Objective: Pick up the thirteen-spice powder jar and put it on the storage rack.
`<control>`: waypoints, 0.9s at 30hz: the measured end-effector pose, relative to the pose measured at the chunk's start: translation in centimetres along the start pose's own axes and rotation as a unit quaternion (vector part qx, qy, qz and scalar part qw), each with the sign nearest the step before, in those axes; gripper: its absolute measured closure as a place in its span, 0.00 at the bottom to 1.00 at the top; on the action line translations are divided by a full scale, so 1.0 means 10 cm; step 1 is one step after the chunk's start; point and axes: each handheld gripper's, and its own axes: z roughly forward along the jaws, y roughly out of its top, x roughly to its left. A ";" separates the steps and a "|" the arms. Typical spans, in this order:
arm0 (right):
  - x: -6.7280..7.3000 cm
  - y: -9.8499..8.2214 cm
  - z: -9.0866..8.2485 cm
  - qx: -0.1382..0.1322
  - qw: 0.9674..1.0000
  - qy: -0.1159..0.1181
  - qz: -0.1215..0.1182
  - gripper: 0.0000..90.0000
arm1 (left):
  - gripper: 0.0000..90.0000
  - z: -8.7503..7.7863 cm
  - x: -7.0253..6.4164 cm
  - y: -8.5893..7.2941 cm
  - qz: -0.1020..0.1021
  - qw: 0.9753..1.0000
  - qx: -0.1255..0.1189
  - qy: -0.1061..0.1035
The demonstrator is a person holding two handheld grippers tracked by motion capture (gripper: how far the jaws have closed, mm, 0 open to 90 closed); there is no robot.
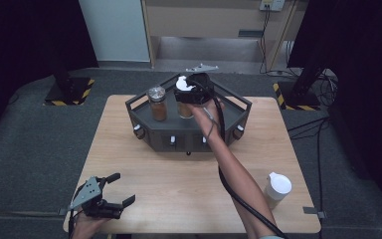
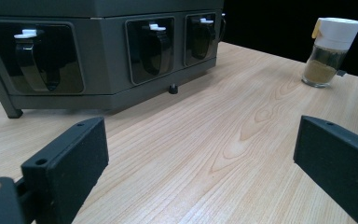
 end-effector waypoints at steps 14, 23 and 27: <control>-0.01 -0.14 0.26 0.009 0.999 -0.022 0.027 0.34 | 0.02 0.01 0.00 0.00 0.000 1.000 0.000 0.000; 0.01 -0.17 0.33 0.015 0.999 -0.028 0.031 0.34 | 0.02 0.01 0.00 0.00 0.003 1.000 0.001 -0.001; 0.02 -0.19 0.34 0.012 0.999 -0.034 0.032 0.34 | 0.02 0.01 0.00 0.00 0.005 1.000 0.001 -0.002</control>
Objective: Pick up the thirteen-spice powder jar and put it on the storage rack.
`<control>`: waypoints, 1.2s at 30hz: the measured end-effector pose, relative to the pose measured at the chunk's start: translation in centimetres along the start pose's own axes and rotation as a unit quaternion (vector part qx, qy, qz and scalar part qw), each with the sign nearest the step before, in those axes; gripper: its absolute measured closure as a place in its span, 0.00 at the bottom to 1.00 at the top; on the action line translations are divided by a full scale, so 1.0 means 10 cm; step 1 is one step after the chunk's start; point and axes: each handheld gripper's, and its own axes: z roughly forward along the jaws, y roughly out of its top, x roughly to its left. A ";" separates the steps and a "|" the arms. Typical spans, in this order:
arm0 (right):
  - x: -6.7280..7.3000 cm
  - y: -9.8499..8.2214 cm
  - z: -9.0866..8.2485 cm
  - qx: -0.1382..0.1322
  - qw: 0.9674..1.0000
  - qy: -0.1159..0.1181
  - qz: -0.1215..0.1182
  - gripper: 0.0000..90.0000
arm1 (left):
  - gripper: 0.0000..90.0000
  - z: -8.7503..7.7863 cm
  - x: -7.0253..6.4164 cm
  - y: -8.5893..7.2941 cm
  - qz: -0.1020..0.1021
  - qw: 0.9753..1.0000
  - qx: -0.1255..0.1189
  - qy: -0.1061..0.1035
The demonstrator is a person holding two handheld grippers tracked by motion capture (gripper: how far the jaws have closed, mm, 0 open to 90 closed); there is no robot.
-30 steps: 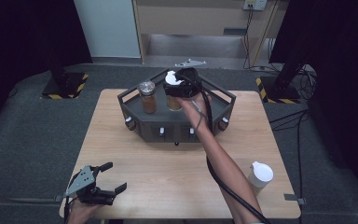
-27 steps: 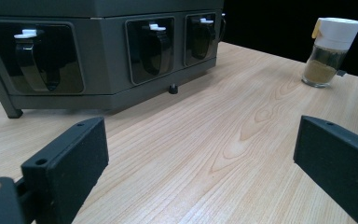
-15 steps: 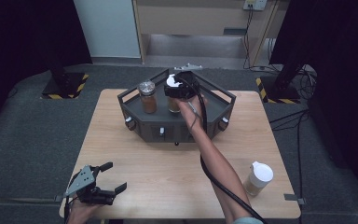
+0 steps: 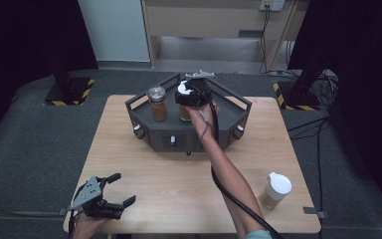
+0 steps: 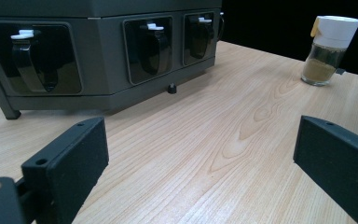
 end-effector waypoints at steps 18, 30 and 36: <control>-0.03 -0.05 -0.10 -0.035 0.999 0.008 0.017 0.25 | 0.03 0.01 -0.01 0.01 0.004 1.000 0.003 -0.002; -0.11 0.03 -0.60 -0.083 0.994 0.061 -0.032 0.14 | 0.03 0.02 0.00 0.01 0.003 1.000 0.002 -0.005; -0.20 -0.04 -0.91 -0.088 0.988 0.110 -0.055 0.13 | 0.03 0.01 0.01 0.00 0.001 1.000 0.001 -0.007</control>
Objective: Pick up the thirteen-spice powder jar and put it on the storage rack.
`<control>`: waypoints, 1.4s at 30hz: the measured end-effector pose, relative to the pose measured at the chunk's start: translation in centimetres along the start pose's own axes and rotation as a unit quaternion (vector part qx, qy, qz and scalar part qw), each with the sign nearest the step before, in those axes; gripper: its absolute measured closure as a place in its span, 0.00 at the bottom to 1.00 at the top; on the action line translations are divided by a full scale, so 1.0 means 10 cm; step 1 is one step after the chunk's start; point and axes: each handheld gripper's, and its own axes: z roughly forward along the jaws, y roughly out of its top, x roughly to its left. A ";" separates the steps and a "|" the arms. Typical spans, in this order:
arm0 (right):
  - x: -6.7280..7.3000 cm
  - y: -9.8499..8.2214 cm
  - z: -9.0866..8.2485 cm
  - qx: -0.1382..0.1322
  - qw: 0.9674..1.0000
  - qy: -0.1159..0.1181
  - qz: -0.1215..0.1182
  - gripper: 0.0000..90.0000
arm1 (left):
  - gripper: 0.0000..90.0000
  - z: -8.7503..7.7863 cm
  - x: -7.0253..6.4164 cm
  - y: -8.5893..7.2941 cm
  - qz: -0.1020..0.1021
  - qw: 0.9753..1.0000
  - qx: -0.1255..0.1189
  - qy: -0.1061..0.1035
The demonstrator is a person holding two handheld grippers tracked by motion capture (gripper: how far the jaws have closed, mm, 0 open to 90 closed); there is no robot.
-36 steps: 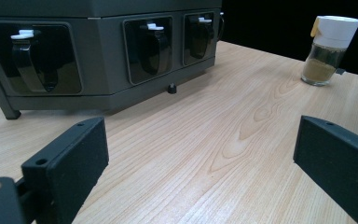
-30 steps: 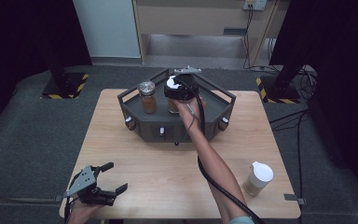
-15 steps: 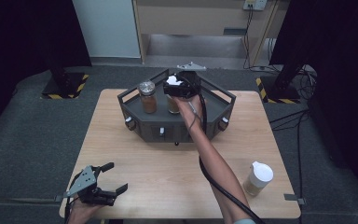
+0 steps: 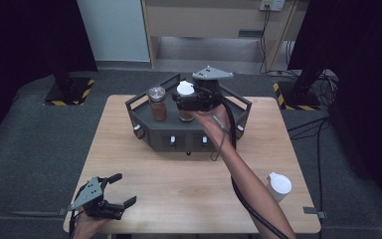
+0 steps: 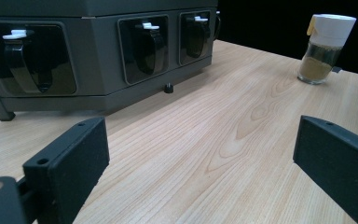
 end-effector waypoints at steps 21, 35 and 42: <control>-0.12 -0.55 -1.02 -0.017 0.995 0.062 -0.071 0.11 | 0.03 0.00 0.01 -0.01 -0.002 1.000 -0.003 -0.003; -0.13 -1.24 -1.44 -0.024 0.996 0.079 -0.038 0.09 | 0.03 0.00 -0.01 0.00 0.002 1.000 -0.002 -0.001; -0.12 -1.62 -1.61 -0.018 0.997 0.065 -0.029 0.09 | 0.03 0.01 -0.01 0.00 0.001 1.000 -0.001 -0.001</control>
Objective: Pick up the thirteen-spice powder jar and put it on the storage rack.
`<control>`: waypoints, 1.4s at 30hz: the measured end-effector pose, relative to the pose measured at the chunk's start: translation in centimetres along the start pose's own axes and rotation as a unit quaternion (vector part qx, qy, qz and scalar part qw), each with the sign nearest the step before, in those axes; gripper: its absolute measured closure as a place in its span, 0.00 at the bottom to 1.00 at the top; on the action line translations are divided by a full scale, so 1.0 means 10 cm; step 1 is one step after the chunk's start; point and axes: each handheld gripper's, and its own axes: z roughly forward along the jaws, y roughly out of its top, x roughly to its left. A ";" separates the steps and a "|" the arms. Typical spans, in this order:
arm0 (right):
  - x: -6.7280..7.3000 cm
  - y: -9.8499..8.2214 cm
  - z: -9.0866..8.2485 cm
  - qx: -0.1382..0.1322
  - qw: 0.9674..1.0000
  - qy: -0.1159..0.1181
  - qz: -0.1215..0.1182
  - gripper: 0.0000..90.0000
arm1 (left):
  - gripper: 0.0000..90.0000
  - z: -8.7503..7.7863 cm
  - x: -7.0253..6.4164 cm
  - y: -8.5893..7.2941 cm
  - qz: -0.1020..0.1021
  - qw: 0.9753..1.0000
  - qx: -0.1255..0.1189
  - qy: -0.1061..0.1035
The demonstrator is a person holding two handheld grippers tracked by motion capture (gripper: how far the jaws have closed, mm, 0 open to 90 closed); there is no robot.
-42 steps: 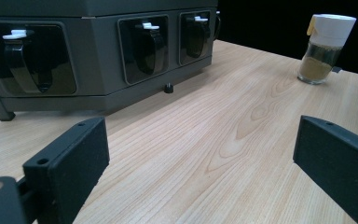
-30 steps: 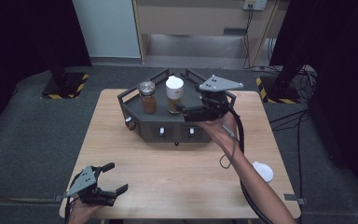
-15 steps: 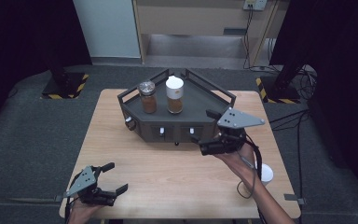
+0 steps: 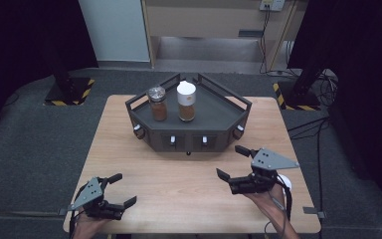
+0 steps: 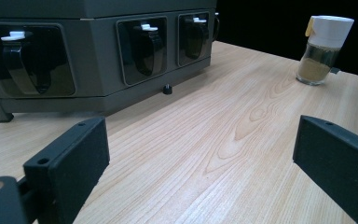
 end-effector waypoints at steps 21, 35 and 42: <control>-0.02 -0.67 -0.18 0.014 1.000 0.002 0.025 0.10 | 0.03 0.00 0.01 0.00 0.002 1.000 0.002 -0.001; -0.05 -0.85 -0.20 0.008 0.999 0.005 0.034 0.10 | 0.03 0.00 0.00 0.01 0.003 1.000 0.002 -0.001; -0.05 -0.89 -0.17 0.013 1.000 0.010 0.017 0.10 | 0.03 0.01 0.00 0.01 0.005 1.000 0.000 -0.004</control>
